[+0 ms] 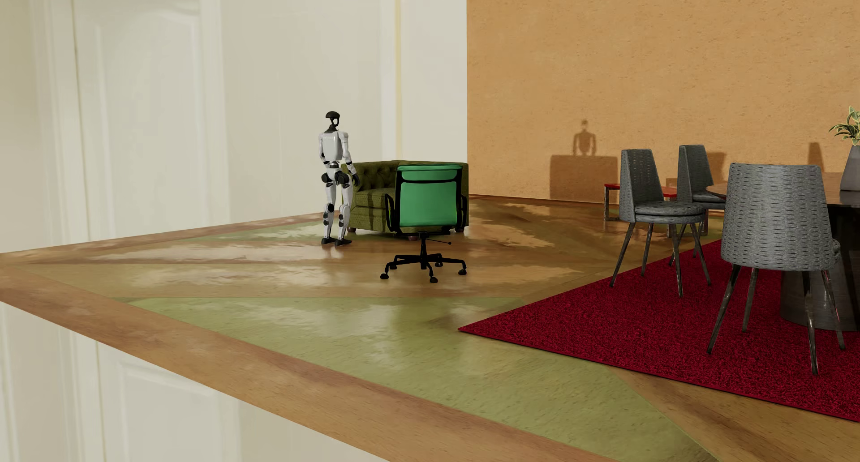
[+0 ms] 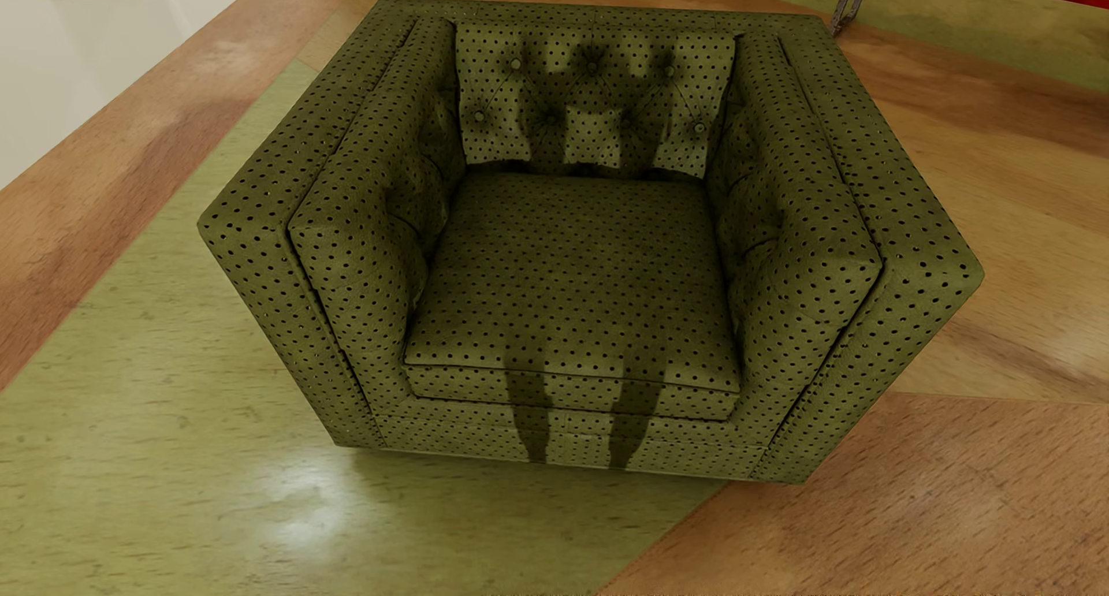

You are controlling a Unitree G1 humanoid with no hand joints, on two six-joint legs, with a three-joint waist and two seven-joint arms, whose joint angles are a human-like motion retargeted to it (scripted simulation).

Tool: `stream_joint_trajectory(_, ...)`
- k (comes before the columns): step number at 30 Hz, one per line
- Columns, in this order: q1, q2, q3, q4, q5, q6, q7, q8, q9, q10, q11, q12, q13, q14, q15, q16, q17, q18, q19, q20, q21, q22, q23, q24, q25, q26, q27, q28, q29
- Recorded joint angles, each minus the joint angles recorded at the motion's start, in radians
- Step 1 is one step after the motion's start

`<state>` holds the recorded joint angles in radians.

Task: Head to the armchair

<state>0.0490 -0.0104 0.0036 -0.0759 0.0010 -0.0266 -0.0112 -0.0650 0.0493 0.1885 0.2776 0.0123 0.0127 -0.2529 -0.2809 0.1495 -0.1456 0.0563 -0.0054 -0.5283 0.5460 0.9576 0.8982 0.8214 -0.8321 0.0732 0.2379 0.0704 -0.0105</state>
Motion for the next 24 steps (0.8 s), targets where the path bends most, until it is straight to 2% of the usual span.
stream_joint_trajectory(24, -0.001, -0.012, 0.0, -0.003, -0.005, 0.002, 0.001, -0.002, 0.015, 0.001, 0.022, -0.013, 0.019, 0.0, 0.0, 0.019, -0.001, 0.005, 0.007, -0.028, 0.015, -0.004, -0.016, -0.031, 0.022, 0.0, 0.025, 0.012, -0.014)
